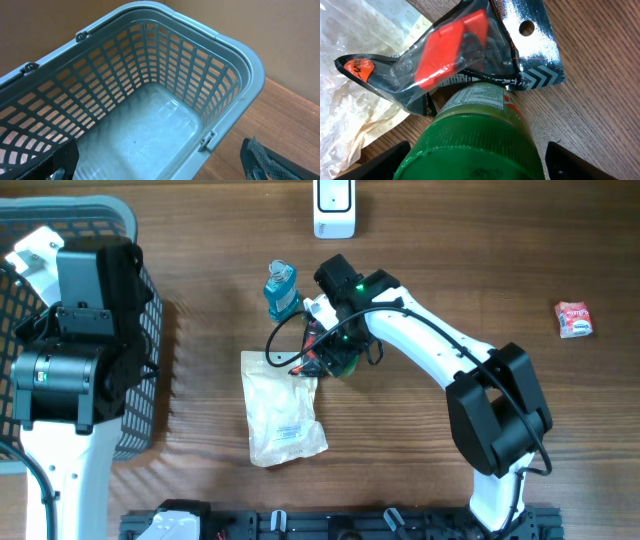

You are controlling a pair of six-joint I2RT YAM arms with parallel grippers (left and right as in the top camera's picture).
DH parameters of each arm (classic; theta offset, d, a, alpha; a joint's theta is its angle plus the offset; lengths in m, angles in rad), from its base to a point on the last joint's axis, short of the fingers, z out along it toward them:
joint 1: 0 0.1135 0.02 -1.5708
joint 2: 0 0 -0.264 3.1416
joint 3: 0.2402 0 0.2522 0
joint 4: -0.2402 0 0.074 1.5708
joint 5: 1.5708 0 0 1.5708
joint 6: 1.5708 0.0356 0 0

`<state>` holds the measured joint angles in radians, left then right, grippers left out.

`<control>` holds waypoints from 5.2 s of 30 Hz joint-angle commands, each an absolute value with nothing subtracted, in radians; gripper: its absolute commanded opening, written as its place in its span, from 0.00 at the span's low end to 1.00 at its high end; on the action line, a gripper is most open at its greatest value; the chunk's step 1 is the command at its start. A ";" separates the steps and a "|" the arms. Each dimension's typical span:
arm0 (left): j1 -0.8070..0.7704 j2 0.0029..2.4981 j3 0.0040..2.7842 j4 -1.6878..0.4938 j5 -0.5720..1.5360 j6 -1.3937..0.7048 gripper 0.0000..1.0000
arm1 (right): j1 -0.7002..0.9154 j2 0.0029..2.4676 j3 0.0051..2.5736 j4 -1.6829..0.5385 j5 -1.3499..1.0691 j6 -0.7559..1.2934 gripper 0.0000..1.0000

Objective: Scan the item barcode
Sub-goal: 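Move the right gripper to the green jar and grasp it, then lift the green jar and carry it toward the scanner, then hold the green jar label in front of the scanner window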

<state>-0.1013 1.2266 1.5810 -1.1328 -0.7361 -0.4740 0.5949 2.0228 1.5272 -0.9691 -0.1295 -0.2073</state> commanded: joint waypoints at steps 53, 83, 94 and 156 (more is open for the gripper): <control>-0.093 1.227 1.575 -1.168 -0.670 -0.491 1.00 | 0.594 2.031 1.788 -1.281 -0.204 0.422 0.53; -0.093 1.227 1.575 -1.168 -0.670 -0.491 1.00 | 0.401 2.031 1.871 -1.609 -0.929 0.447 0.53; -0.093 1.227 1.575 -1.168 -0.670 -0.491 1.00 | 0.401 2.031 1.871 -1.609 -0.929 0.436 0.53; -0.093 1.227 1.575 -1.168 -0.670 -0.491 1.00 | 0.380 2.463 1.870 0.422 0.038 -0.136 0.54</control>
